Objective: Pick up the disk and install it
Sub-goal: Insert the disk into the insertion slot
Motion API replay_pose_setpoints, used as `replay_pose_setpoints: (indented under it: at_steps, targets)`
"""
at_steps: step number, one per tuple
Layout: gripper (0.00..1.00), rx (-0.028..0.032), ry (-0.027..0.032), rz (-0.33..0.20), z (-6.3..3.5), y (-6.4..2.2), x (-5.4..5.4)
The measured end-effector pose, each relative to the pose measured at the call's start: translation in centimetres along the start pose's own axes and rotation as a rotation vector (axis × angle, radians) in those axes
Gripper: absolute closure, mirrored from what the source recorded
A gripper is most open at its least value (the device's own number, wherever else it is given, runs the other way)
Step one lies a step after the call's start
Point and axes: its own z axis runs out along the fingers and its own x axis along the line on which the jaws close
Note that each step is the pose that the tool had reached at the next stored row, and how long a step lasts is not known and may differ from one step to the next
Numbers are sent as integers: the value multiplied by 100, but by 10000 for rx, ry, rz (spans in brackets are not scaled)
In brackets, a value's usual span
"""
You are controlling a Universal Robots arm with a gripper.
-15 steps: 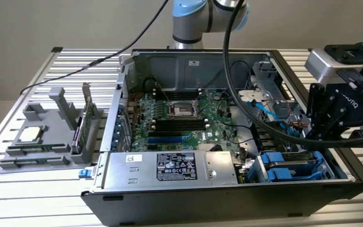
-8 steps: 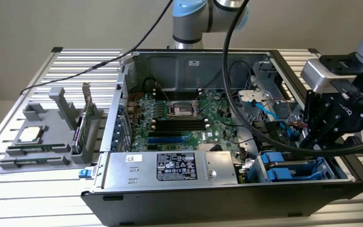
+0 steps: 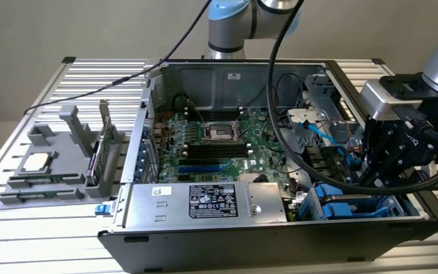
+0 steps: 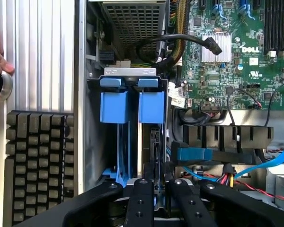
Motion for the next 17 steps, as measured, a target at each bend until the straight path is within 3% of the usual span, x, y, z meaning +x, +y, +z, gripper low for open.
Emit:
replay_pose_setpoints:
  at_steps: [8, 11, 15, 17]
  targets:
    - [80, -3, -1, -1, 40, -5, -6]
    - [80, -7, -45, -12, -45, -4, -2]
    - [80, -13, -20, -6, -217, 11, 9]
    - [80, -13, -19, -6, -248, 18, 10]
